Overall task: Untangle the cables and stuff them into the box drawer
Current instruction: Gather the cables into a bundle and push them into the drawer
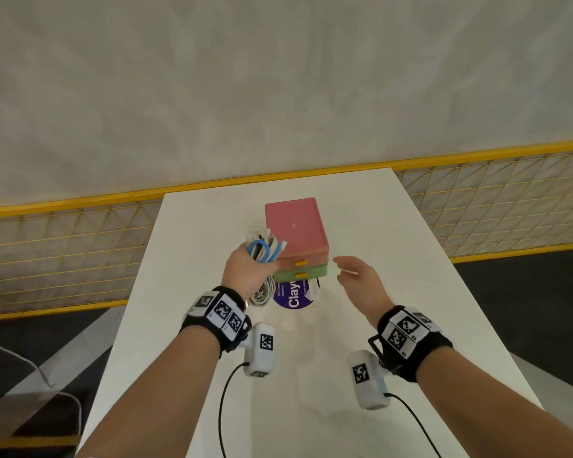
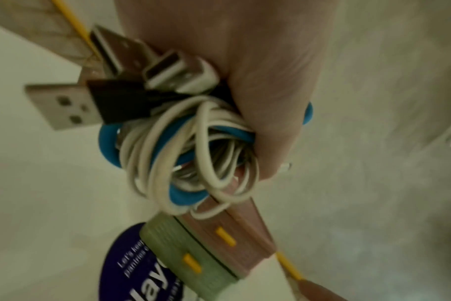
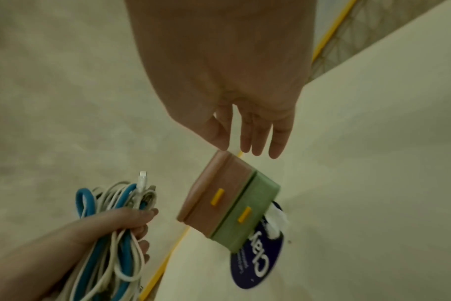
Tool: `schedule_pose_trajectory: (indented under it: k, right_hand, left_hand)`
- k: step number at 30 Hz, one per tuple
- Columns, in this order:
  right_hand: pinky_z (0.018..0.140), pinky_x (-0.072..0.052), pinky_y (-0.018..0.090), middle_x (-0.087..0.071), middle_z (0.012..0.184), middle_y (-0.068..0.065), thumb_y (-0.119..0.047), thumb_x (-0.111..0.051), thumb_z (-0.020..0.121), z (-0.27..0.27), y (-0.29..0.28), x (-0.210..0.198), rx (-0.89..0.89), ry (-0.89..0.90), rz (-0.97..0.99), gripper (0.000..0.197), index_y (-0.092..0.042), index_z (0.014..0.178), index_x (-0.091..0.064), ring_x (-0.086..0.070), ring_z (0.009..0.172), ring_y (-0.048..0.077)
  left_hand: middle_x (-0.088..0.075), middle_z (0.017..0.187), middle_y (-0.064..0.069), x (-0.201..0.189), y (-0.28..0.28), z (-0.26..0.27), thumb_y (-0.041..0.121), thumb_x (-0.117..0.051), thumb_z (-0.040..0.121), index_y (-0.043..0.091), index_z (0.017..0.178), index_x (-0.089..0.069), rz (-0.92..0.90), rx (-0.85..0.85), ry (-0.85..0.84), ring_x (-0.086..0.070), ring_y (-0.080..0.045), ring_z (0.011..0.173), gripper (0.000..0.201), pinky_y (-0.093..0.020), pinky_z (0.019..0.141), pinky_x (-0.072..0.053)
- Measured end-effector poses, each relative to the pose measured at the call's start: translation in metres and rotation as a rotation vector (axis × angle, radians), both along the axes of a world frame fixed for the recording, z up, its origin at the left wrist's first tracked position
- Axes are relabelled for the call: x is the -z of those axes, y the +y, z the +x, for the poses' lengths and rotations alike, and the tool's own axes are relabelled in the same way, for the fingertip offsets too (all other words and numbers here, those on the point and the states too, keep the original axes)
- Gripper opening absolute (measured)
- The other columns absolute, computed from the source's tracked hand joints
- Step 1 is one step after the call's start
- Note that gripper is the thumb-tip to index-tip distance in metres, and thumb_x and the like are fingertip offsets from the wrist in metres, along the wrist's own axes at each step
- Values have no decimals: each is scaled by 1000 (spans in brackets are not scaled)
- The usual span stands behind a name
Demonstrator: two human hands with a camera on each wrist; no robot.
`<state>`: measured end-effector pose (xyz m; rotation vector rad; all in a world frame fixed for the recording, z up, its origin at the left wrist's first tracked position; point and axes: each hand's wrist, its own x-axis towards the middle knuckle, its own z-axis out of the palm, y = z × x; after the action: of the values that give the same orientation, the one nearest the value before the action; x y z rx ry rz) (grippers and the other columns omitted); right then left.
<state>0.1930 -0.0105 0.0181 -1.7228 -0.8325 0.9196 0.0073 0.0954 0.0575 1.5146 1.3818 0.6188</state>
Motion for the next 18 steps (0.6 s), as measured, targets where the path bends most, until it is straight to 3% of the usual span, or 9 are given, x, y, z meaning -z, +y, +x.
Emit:
schedule_pose_trajectory:
  k: [3, 5, 8, 10, 11, 13, 15, 18]
  right_hand:
    - [70, -46, 24, -59, 118, 13, -1, -49, 88, 3, 10, 33, 84, 88, -136, 44, -12, 131, -47, -56, 96, 21]
    - [75, -48, 29, -61, 109, 12, -5, -51, 89, -2, 20, 52, 93, 175, -214, 50, -12, 137, -38, -57, 89, 22]
    - [73, -49, 36, -59, 98, 16, 0, -55, 87, -14, 41, 70, 120, 369, -258, 62, -12, 140, -26, -59, 82, 25]
    - [63, -50, 32, -59, 92, 18, 1, -56, 87, -24, 59, 75, 162, 468, -226, 63, -13, 139, -25, -58, 71, 24]
    - [58, -49, 30, -59, 90, 17, 0, -56, 87, -27, 68, 78, 187, 489, -204, 58, -12, 136, -28, -58, 67, 22]
    - [50, -51, 27, -59, 88, 16, 0, -57, 87, -32, 82, 81, 260, 512, -161, 46, -8, 126, -35, -59, 64, 21]
    - [52, -53, 30, -59, 88, 15, 3, -59, 86, -33, 88, 84, 314, 525, -127, 38, -8, 115, -37, -60, 64, 22]
    - [71, -56, 41, -60, 92, 17, 3, -62, 83, -33, 80, 92, 307, 447, -126, 39, -3, 114, -40, -62, 74, 27]
  left_hand:
    - [-66, 96, 1, 9, 15, 14, 19, -78, 70, 21, 107, -57, 23, 233, 256, -64, -21, 88, 43, -32, 79, -52]
    - [-68, 98, 4, 15, 20, 20, 20, -76, 68, 26, 116, -58, 23, 341, 363, -65, -20, 90, 52, -34, 83, -54]
    - [-68, 99, 3, 21, 26, 22, 22, -74, 66, 31, 108, -56, 54, 391, 482, -66, -22, 92, 46, -39, 84, -55]
    - [-67, 113, 2, 23, 28, 21, 24, -73, 69, 35, 130, -48, 86, 448, 595, -64, -23, 101, 67, -37, 87, -53]
    - [-65, 120, 3, 25, 29, 20, 24, -73, 70, 37, 143, -36, 96, 467, 640, -63, -23, 105, 83, -36, 88, -53]
    - [-63, 125, 4, 27, 27, 18, 23, -72, 70, 41, 150, -19, 96, 474, 662, -62, -23, 107, 97, -36, 88, -52]
    - [-63, 125, 5, 29, 27, 17, 22, -71, 70, 43, 150, -15, 78, 464, 642, -63, -23, 105, 100, -37, 87, -53]
    - [-62, 128, 5, 30, 28, 15, 23, -71, 70, 45, 150, -16, 74, 464, 627, -62, -24, 107, 99, -38, 89, -53]
